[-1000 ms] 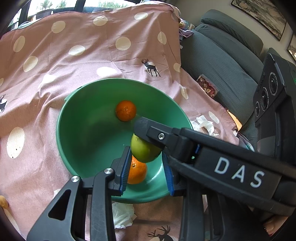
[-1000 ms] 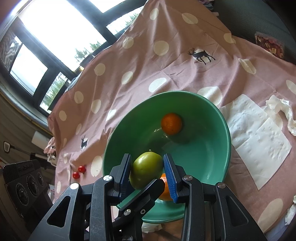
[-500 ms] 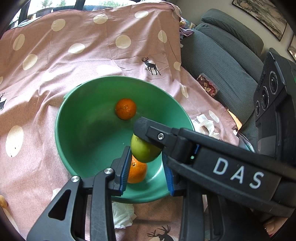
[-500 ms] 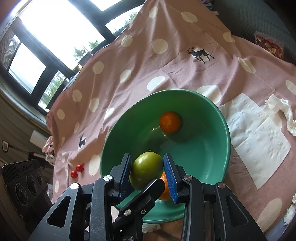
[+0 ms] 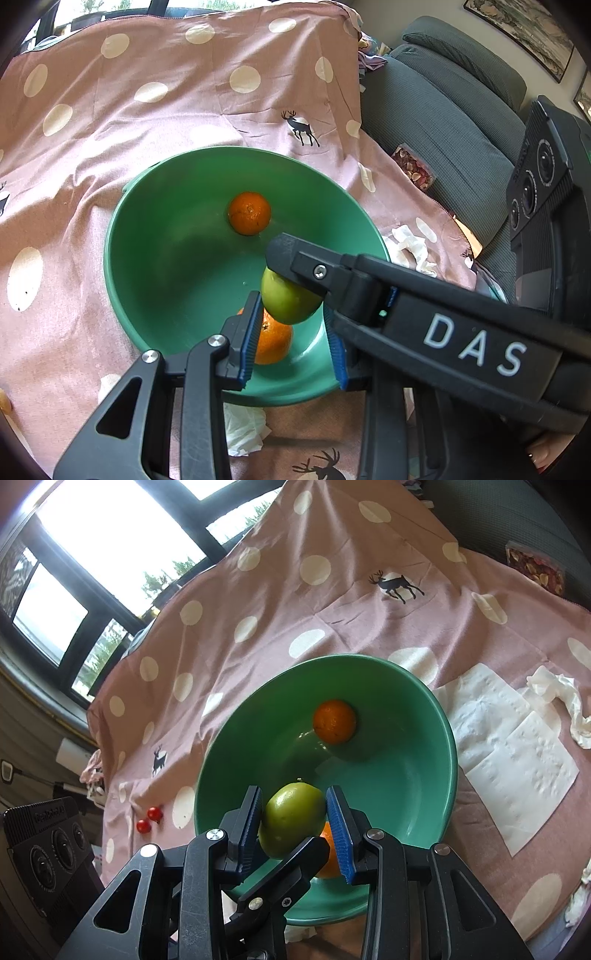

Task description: Organize fruits

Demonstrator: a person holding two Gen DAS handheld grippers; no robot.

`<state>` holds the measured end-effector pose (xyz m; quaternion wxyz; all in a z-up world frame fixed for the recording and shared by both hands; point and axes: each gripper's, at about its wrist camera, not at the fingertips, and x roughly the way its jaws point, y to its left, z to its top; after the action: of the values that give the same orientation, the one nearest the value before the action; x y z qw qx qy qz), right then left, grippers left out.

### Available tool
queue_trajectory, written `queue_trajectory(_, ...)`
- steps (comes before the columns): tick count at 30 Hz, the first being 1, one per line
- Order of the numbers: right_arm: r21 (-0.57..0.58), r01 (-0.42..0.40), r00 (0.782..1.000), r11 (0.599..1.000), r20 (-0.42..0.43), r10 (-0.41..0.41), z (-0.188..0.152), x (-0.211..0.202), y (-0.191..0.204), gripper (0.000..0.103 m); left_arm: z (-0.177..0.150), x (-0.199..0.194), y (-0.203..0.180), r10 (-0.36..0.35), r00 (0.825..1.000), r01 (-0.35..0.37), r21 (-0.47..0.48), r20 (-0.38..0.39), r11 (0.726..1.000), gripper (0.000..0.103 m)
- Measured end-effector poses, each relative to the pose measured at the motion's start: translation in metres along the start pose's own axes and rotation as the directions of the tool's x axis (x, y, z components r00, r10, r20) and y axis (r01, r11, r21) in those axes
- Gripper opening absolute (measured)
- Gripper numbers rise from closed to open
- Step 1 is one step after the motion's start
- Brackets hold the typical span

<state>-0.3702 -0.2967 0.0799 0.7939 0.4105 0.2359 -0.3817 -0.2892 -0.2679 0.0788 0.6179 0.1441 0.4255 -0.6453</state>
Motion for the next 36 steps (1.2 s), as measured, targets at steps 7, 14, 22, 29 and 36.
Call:
queue_trajectory(7, 0.003, 0.004, 1.000, 1.000, -0.003, -0.004, 0.000, 0.001, -0.002, 0.039, -0.001, 0.003, -0.001, -0.003, 1.000, 0.003, -0.005, -0.005, 1.000, 0.033)
queue_trajectory(14, 0.003, 0.007, 1.000, 1.000, -0.005, -0.007, 0.000, 0.001, -0.002, 0.039, 0.000, 0.003, -0.001, 0.000, 1.000, 0.000, -0.006, -0.008, 1.000, 0.033)
queue_trajectory(22, 0.048, -0.017, 0.999, 0.999, -0.026, 0.018, -0.003, 0.001, -0.010, 0.039, -0.003, -0.003, 0.006, 0.019, 1.000, -0.019, -0.020, 0.000, 1.000, 0.033)
queue_trajectory(29, 0.076, -0.014, 1.000, 0.997, 0.005, 0.014, -0.004, -0.009, -0.007, 0.039, -0.006, -0.044, 0.021, 0.030, 0.996, -0.027, -0.042, 0.078, 0.999, 0.042)
queue_trajectory(36, 0.034, 0.024, 0.999, 0.999, 0.037, -0.026, -0.003, -0.012, 0.016, 0.039, -0.018, -0.101, 0.057, 0.108, 0.980, -0.085, -0.136, 0.168, 0.987, 0.066)
